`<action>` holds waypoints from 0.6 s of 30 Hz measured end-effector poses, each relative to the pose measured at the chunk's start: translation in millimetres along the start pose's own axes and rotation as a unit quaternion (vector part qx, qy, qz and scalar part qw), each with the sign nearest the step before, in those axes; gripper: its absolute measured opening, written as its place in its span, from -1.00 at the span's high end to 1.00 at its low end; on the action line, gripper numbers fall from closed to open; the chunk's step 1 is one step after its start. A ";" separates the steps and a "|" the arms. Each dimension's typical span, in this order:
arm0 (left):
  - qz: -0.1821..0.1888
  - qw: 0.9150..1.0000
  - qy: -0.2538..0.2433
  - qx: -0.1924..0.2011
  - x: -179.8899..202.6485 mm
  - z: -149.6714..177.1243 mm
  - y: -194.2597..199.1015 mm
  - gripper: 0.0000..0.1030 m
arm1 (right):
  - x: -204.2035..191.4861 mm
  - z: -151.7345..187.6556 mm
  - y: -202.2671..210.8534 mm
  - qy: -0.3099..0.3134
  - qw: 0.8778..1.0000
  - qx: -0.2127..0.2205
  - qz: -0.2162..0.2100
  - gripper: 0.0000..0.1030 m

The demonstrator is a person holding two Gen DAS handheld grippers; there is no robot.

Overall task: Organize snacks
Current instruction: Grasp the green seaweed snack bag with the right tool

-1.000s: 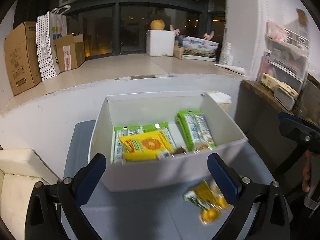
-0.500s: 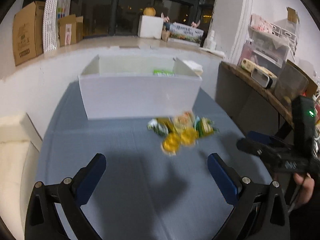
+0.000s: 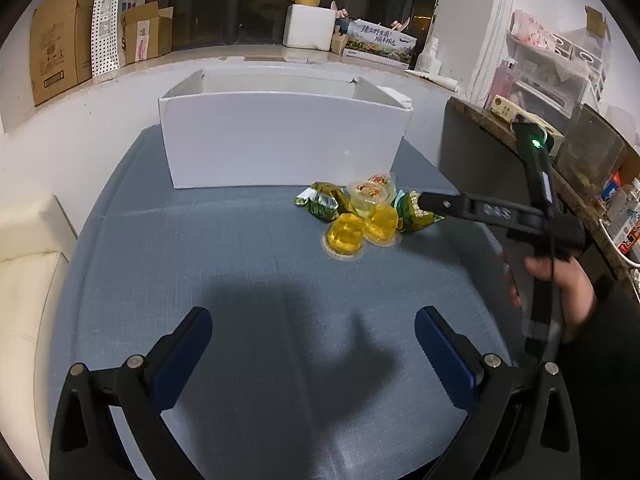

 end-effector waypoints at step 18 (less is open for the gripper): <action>-0.011 0.999 0.003 -0.041 7.0 -16.4 -48.9 -1.00 | -5.4 7.7 -4.6 0.041 0.999 0.012 0.021 -0.04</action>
Point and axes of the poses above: each gripper's, at about its wrist camera, not at the fingertips, and y roughly against the way its jaws point, x to its right, z to its underside, the point moved 2 cm from there along -y, roughly the way its jaws point, and after that the axes turned 13 degrees about -x, right-handed, at the moved point
